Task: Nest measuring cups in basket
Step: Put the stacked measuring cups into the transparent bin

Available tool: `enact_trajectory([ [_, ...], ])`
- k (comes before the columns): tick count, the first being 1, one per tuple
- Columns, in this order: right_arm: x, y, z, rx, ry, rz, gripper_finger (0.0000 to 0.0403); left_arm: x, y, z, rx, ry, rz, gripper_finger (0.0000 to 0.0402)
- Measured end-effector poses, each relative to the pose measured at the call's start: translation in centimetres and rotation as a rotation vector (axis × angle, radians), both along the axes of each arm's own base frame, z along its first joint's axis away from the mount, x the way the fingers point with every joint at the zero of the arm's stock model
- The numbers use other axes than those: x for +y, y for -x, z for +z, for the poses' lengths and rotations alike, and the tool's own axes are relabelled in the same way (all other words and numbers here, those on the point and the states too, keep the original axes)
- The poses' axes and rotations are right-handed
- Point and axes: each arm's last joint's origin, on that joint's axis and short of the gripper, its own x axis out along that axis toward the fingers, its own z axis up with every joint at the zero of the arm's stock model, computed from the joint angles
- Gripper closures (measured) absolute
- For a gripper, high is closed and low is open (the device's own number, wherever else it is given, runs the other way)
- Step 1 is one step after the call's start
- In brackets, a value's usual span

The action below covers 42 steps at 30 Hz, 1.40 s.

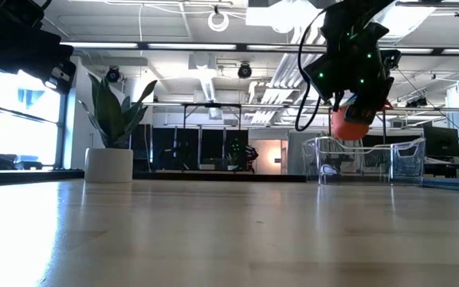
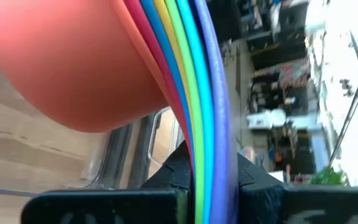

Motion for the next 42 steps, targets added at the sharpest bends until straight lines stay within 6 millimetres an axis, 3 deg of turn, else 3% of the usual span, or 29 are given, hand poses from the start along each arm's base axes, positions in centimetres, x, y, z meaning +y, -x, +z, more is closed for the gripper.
enact_trajectory([
  [23, -2.8, 1.6, -0.6, -0.057, -0.125, -0.192, 0.0383, 0.0, 0.0, 0.0, 0.0, 0.0, 0.0, 0.0326],
  [34, -4.3, 1.0, -4.0, 0.027, -0.26, -0.283, 0.0382, 0.0, 0.0, 0.0, 0.0, 0.0, 0.0, 0.0326],
  [42, -4.9, 1.3, -4.6, -0.041, -0.3, -0.378, 0.0382, 0.0, 0.0, 0.0, 0.0, 0.0, 0.001, 0.0326],
])
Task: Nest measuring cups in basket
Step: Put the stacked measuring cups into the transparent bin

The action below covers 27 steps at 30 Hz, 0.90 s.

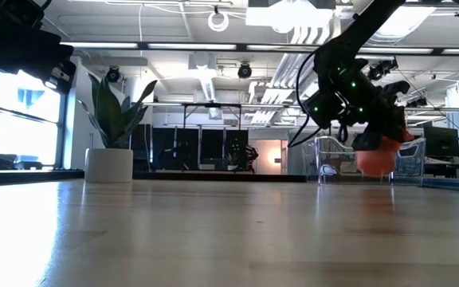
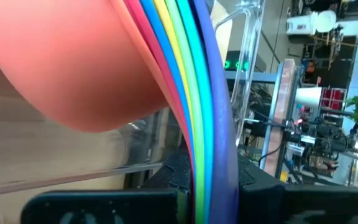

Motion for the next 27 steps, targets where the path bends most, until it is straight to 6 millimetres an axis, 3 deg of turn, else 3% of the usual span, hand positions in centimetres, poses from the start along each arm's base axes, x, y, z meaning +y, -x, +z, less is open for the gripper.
enact_trajectory([
  [13, -1.1, 0.6, 0.0, 0.001, -0.023, -0.007, 0.0382, 0.0, 0.0, 0.0, 0.0, 0.0, -0.001, 0.0326],
  [21, -1.7, 0.0, 1.4, -0.022, -0.026, -0.011, 0.0382, 0.0, 0.0, 0.0, 0.0, 0.0, 0.0, 0.0326],
  [27, -1.6, 0.1, 0.9, -0.05, -0.039, -0.028, 0.0382, 0.0, 0.0, 0.0, 0.0, 0.0, 0.0, 0.0326],
])
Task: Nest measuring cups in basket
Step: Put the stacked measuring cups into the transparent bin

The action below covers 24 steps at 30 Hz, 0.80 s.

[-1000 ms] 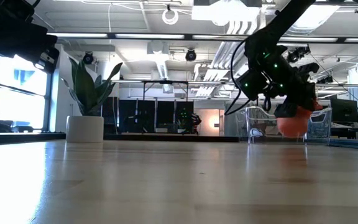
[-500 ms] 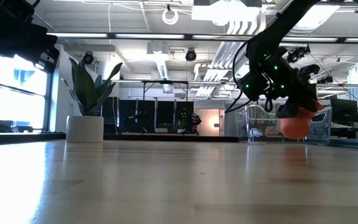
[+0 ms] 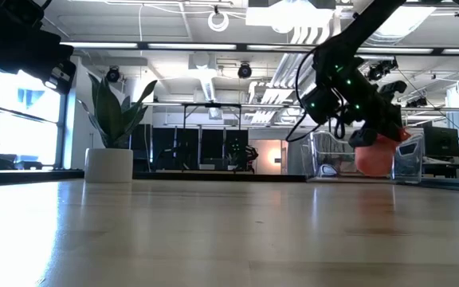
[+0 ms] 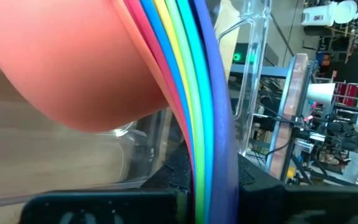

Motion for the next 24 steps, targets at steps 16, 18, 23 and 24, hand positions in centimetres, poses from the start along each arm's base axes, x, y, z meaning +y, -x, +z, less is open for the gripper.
enact_trajectory([
  [16, 1.4, -1.0, 0.3, -0.012, 0.022, 0.072, 0.0382, 0.0, 0.0, 0.0, 0.0, 0.0, 0.0, 0.0326],
  [18, 1.5, -1.0, 0.7, 0.0, 0.024, 0.106, 0.0382, 0.0, 0.0, 0.0, 0.0, 0.0, 0.0, 0.0326],
  [23, 1.5, -0.9, 1.7, 0.011, 0.031, 0.21, 0.0382, 0.0, 0.0, 0.0, 0.0, 0.0, 0.0, 0.0326],
  [24, 1.4, -0.9, 1.9, 0.016, 0.037, 0.246, 0.0382, 0.0, 0.0, 0.0, 0.0, -0.001, 0.0, 0.0326],
])
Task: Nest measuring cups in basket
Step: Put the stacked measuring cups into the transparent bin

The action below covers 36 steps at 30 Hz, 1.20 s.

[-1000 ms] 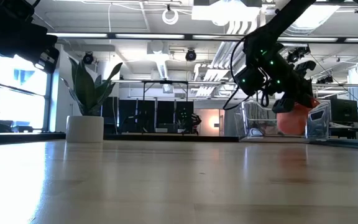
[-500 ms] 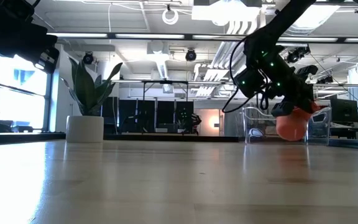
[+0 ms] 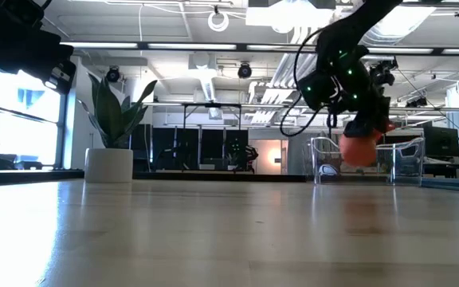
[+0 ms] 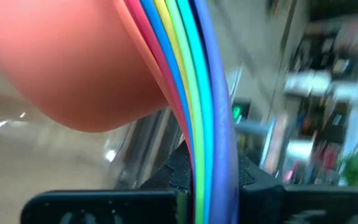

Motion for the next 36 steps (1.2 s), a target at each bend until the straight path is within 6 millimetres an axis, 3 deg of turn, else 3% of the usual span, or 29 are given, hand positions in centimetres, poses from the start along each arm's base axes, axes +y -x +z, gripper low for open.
enact_trajectory([
  [7, -1.7, -1.3, 1.0, 0.066, 0.024, 0.317, 0.0382, 0.0, 0.0, 0.0, 0.0, 0.0, 0.0, 0.0326],
  [14, -4.4, -1.1, 1.0, 0.064, -0.071, 0.45, 0.0382, 0.0, 0.0, 0.0, 0.0, 0.0, 0.0, 0.0326],
  [18, -5.0, -1.1, 1.0, 0.075, -0.093, 0.497, 0.0382, 0.0, 0.0, 0.0, 0.0, 0.0, 0.0, 0.0326],
  [36, -1.8, -2.8, 1.2, 0.071, -0.087, 0.548, 0.0382, 0.0, 0.0, 0.0, 0.0, 0.0, 0.0, 0.0326],
])
